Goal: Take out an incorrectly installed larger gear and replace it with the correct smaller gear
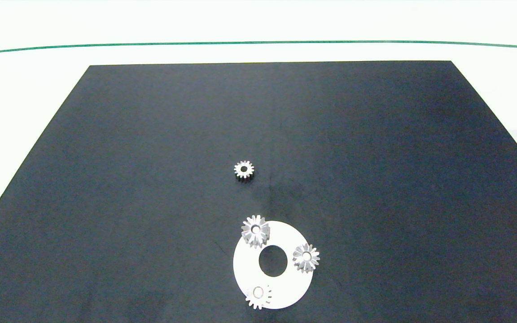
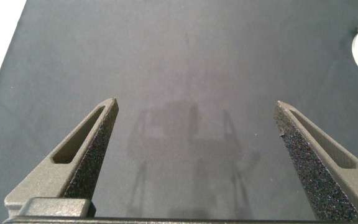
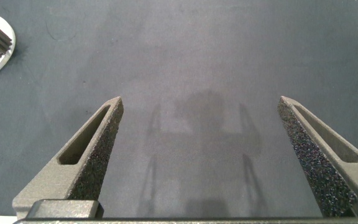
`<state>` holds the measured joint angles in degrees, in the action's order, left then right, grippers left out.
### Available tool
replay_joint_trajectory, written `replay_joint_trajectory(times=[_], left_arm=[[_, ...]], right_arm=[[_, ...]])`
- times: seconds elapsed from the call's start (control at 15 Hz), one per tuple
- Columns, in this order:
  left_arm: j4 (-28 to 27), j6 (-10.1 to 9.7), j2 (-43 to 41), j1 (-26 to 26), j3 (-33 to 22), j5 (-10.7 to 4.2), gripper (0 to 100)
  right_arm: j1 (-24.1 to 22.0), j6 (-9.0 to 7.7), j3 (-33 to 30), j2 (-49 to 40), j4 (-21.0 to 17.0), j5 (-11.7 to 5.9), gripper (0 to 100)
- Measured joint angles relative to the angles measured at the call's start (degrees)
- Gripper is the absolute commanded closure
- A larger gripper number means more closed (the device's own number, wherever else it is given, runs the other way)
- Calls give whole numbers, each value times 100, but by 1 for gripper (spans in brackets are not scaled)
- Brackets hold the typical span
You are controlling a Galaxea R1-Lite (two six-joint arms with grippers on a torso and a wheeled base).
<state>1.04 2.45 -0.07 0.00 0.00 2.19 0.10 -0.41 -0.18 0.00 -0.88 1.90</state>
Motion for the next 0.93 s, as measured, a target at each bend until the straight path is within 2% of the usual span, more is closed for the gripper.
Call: replay_joint_trajectory(times=[0.33, 0.53, 0.73, 0.93], left_arm=[[0, -2, 0, 0, 0, 0, 0], [-266, 99, 123, 2, -241, 9, 0], [-884, 306, 770, -11, -1428, 50, 0], [-1148, 884, 2076, -79, -2597, 65, 0]], right_arm=[[0, 4, 0, 0, -2, -12, 0], [-26, -46, -87, 99, -96, -166, 0], [1, -112, -813, 667, -228, -150, 0], [52, -134, -1933, 1847, -280, -98, 0]])
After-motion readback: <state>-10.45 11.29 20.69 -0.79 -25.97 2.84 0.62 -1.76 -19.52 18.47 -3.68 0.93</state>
